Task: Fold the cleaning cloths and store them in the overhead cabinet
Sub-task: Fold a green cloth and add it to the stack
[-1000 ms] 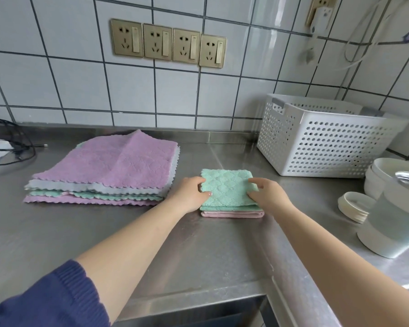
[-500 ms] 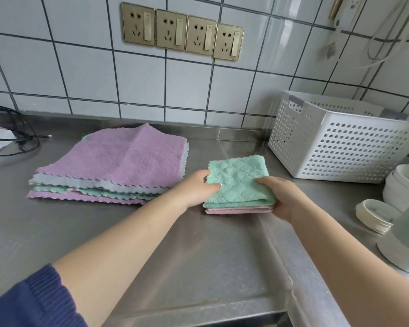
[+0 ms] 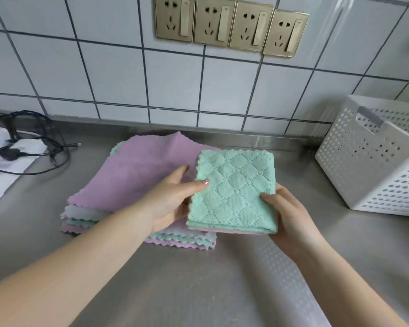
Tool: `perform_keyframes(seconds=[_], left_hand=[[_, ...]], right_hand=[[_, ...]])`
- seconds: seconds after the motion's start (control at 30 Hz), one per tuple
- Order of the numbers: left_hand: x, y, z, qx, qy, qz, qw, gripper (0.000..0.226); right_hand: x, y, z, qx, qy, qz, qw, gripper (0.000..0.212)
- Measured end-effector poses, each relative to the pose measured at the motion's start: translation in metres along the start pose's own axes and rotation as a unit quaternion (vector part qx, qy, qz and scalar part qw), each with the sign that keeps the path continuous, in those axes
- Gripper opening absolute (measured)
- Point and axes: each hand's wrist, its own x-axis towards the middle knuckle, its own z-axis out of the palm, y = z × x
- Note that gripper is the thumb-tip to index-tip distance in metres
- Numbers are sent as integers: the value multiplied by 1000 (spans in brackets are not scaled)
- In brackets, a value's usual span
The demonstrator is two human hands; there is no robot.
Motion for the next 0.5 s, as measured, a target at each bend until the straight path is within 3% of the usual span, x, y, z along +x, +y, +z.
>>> perform_keyframes(seconds=[0.13,0.5], left_hand=[[-41,9,-10,-22,39,-37,998,56],[-158,49,-19,-59,105,-71,990,50]], right_hand=[[-22,-3,21,-3,-9,55,998,25],[-97,-33,88,-16,-113,176,978,42]])
